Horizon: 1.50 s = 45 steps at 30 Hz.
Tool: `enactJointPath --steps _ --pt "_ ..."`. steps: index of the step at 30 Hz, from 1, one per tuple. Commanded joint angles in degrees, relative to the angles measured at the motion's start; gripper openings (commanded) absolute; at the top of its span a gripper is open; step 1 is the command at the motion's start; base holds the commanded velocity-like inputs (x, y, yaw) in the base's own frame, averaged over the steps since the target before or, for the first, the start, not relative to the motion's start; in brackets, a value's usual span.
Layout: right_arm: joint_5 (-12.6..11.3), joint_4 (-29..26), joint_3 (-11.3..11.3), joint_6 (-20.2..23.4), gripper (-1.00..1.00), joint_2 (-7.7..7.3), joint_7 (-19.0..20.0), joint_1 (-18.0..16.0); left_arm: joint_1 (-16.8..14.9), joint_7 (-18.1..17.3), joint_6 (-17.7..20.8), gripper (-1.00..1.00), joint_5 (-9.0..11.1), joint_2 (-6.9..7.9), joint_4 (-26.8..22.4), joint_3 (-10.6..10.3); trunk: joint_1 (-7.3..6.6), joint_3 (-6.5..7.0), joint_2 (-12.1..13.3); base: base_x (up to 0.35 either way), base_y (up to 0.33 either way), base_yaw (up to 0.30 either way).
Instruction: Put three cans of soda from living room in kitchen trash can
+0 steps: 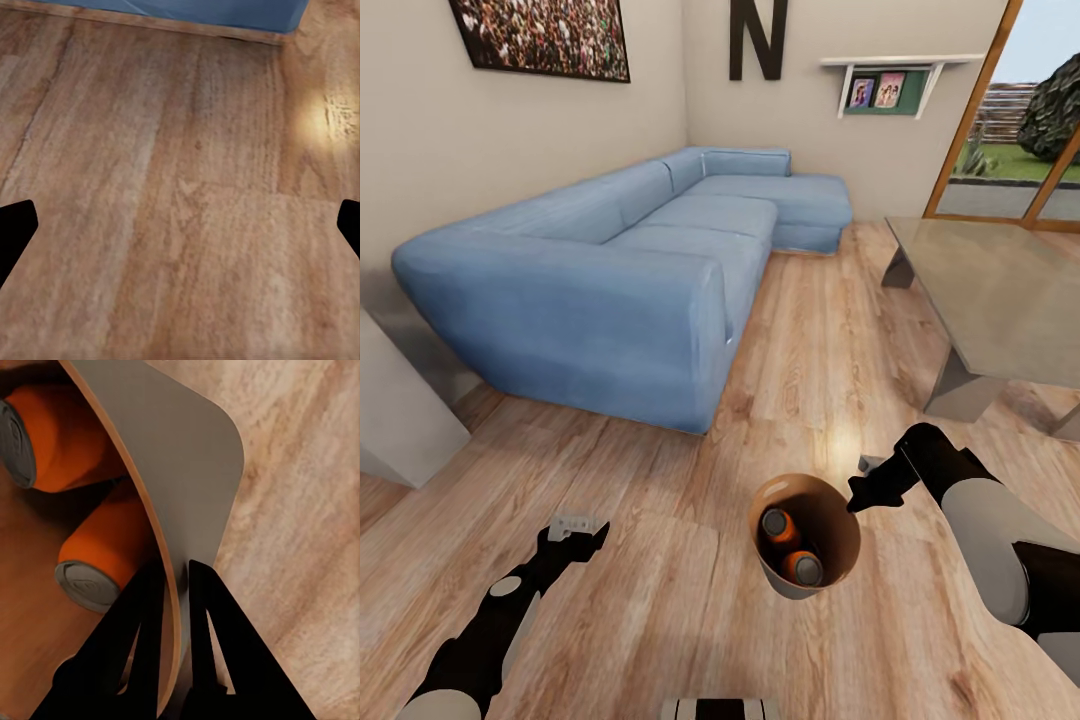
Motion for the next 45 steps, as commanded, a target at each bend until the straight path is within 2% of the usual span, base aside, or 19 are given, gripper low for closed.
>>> enactJointPath --steps 1,5,15,26,36,41,45 --pt "-1.2 0.0 -0.2 0.7 -1.0 0.01 0.2 0.0 0.0 0.0 0.0 1.0 0.0 0.0 0.0 0.0 -0.01 0.0 0.0 0.0 0.0 0.0" --pt "-1.2 0.0 -0.2 0.7 -1.0 -0.03 0.2 0.0 0.0 0.0 0.0 1.0 0.0 0.0 0.0 0.0 0.07 -0.66 0.0 0.0 0.0 0.0" --pt "-1.1 0.0 -0.2 0.7 -1.0 0.0 0.2 0.0 0.0 0.0 0.0 1.0 0.0 0.0 0.0 0.0 0.07 -0.66 0.0 0.0 0.0 0.0" --pt "-1.1 0.0 -0.2 0.7 -1.0 -0.04 0.2 0.0 0.0 0.0 0.0 1.0 0.2 0.0 1.8 0.1 0.36 -3.1 -0.2 0.0 0.0 0.0" --pt "-1.1 0.0 -0.2 0.7 -1.0 0.0 0.2 0.0 0.0 0.0 -1.2 1.0 0.2 0.0 2.3 0.1 0.36 -3.1 -0.2 0.0 0.0 0.0" --pt "-1.0 0.0 -0.2 0.7 -1.0 -0.07 0.2 0.0 0.0 0.0 -1.6 1.0 0.1 0.0 2.3 0.1 0.48 -4.2 -0.3 0.0 0.0 0.0" --pt "-1.0 0.0 -0.2 0.7 -1.0 -0.08 0.2 0.0 0.0 0.0 -1.7 1.0 0.1 0.0 2.3 0.0 0.48 -4.2 -0.3 0.0 0.0 0.0"
